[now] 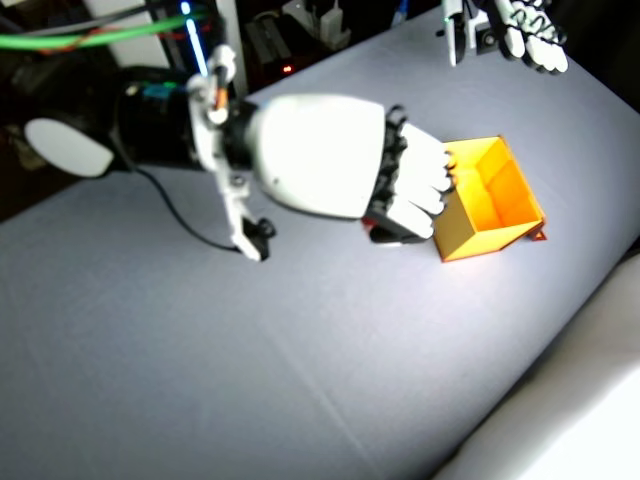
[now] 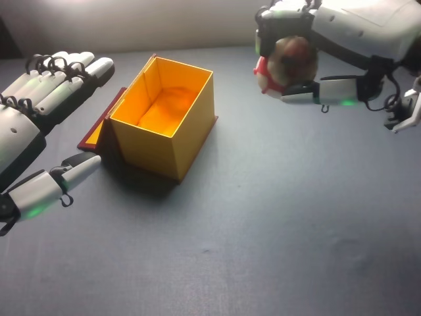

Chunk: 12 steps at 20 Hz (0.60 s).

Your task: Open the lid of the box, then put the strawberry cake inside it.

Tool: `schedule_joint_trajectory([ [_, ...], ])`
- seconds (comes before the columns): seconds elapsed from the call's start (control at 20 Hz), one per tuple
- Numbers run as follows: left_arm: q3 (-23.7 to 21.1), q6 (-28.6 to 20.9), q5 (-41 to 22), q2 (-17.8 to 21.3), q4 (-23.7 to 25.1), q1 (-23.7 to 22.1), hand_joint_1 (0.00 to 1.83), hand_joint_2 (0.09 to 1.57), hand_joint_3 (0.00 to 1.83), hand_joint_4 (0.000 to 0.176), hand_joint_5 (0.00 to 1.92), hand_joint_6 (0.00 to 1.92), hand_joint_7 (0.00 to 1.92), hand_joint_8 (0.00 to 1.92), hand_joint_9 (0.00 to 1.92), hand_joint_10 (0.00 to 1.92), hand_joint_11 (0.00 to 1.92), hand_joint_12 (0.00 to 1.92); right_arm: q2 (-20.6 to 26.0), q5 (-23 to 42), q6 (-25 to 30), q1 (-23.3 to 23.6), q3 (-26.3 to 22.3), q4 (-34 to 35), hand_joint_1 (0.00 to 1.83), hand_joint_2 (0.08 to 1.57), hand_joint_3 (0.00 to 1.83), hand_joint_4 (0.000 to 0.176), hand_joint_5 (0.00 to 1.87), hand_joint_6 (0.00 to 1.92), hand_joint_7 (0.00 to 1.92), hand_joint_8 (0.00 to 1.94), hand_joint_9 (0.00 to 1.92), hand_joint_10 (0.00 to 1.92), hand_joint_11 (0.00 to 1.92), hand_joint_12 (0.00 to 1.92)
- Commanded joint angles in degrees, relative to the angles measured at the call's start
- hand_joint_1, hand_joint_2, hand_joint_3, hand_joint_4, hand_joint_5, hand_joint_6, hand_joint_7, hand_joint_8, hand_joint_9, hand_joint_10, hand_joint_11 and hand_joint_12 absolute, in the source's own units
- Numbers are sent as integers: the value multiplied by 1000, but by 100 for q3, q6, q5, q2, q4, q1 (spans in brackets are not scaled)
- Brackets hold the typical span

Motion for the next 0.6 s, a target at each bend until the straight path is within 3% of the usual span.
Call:
schedule_joint_trajectory([
  [0.0,26,-11,-731,-19,-52,-9,707,1421,3,67,0,0,0,0,0,0,0,0,-14,749,1,125,34,65,1325,1285,0,0,598,1364,628,1536,700,1703,691,1920],
  [0.05,30,-16,-733,-24,-55,-4,713,1418,1,62,0,0,0,0,0,0,0,0,-61,750,1,158,59,37,1330,1275,0,0,600,1347,651,1494,731,1677,760,1898],
  [0.1,33,-19,-733,-28,-56,1,708,1416,0,63,0,0,0,0,0,0,0,0,-102,750,11,186,82,-2,1344,1253,0,0,640,1213,713,1453,801,1670,875,1912],
  [0.15,36,-19,-735,-35,-58,2,709,1416,0,60,0,0,0,0,0,0,0,0,-150,750,11,212,107,-13,1240,1251,0,0,688,1223,789,1530,878,1707,955,1919],
  [0.2,39,-21,-738,-42,-62,3,708,1415,0,61,0,0,0,0,0,0,0,0,-197,750,15,240,138,-29,1326,1242,0,0,676,1199,740,1458,826,1648,876,1912],
  [0.35,52,-31,-741,-68,-81,25,739,1419,1,56,0,0,0,0,0,0,0,0,-397,749,77,291,292,-46,1336,1247,0,0,637,1263,708,1442,804,1614,779,1863],
  [0.45,68,-49,-747,-88,-96,39,751,1414,0,65,0,0,0,0,0,0,0,0,-561,749,205,309,437,-71,1334,1262,2,0,603,1315,672,1474,752,1625,710,1820],
  [0.5,72,-54,-750,-89,-98,47,758,1413,0,57,0,0,0,0,0,0,0,0,-625,749,231,323,491,-72,1346,1236,0,0,656,1216,735,1399,819,1594,773,1830],
  [0.55,76,-60,-753,-90,-102,57,770,1412,0,60,0,0,0,0,0,0,0,0,-670,749,257,332,529,-79,1350,1224,0,0,660,1212,759,1361,852,1547,795,1794],
])
